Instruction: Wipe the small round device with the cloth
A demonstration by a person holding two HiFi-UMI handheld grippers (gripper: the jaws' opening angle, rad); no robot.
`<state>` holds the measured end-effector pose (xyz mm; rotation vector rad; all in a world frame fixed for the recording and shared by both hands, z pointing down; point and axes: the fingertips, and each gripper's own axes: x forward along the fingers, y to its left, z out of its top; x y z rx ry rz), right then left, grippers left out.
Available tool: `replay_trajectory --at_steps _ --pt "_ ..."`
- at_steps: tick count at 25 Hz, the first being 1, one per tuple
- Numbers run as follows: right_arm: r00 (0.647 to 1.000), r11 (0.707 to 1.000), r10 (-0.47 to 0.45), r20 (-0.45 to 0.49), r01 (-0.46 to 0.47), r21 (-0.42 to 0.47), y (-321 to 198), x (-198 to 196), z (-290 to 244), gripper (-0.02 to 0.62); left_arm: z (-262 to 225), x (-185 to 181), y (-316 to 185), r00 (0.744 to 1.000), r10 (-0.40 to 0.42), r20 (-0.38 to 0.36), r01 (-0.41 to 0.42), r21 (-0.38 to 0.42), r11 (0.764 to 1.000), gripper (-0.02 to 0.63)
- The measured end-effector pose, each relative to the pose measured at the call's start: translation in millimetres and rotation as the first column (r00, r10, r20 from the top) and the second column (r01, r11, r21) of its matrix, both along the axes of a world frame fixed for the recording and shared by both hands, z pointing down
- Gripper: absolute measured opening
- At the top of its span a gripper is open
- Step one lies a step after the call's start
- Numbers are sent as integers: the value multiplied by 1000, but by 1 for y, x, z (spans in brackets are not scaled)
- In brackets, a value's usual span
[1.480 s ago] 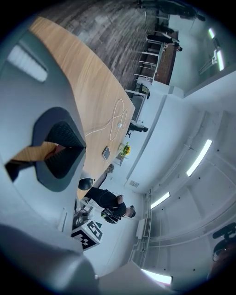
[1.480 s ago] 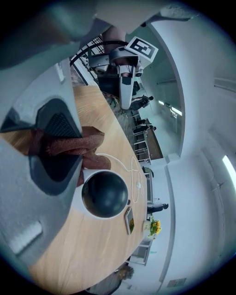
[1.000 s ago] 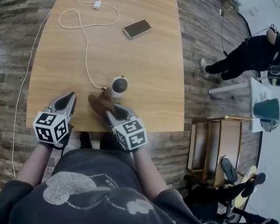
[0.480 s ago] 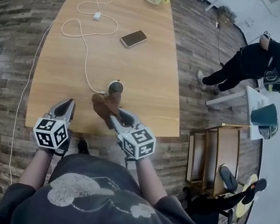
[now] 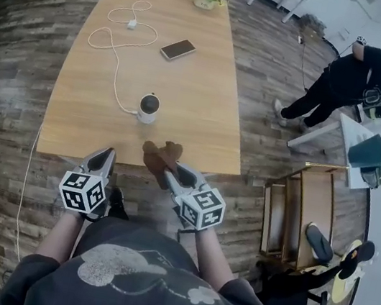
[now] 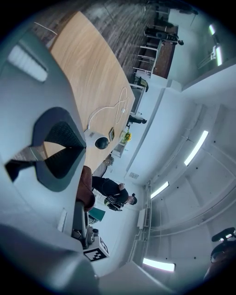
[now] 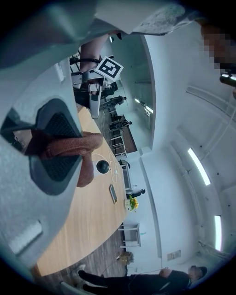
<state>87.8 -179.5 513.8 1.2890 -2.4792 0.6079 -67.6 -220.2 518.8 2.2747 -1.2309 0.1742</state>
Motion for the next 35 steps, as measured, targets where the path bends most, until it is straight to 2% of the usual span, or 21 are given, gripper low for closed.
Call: replay_trajectory --at_steps 7,12,15,18,21,26,35 --pt "1000 1000 4 5 -4 27 69 39 -6 78 -14 30 61 1000 -25 0 25 46 999 18" --pt "1000 1000 -19 22 19 25 129 58 -1 78 -20 55 124 999 -33 0 33 66 997 18" --pt "998 999 -43 35 43 14 160 66 5 78 -19 70 159 999 -20 26 18 73 997 18" --pt "997 998 -66 51 67 -13 192 73 16 78 -20 75 191 998 -52 30 49 69 996 18" --pt "995 997 -74 60 76 -25 209 78 21 78 -24 74 214 996 -92 19 90 61 994 18" --pt "993 996 -81 86 85 -38 230 76 27 78 -26 74 243 994 -112 0 112 37 993 18" --pt "997 999 -45 65 47 -21 249 85 24 78 -28 88 267 998 -61 -24 62 44 997 18"
